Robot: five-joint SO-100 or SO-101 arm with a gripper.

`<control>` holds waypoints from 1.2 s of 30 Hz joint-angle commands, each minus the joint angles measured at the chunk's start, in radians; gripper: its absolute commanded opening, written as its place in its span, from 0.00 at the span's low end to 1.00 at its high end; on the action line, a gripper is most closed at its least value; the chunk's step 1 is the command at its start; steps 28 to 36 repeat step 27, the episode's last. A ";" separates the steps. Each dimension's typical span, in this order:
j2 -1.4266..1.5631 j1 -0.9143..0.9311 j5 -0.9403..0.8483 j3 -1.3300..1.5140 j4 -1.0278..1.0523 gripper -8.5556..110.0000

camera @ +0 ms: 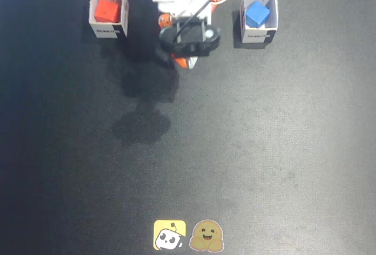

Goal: Put the red cube in the right box and the blue cube in the left box.

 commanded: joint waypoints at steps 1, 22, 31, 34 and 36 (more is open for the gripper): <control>0.008 0.008 0.031 0.035 -0.044 0.07; 0.008 0.060 0.109 0.092 -0.020 0.07; 0.008 0.054 0.109 0.092 -0.018 0.07; 0.008 0.054 0.109 0.092 -0.018 0.07; 0.008 0.054 0.109 0.092 -0.018 0.07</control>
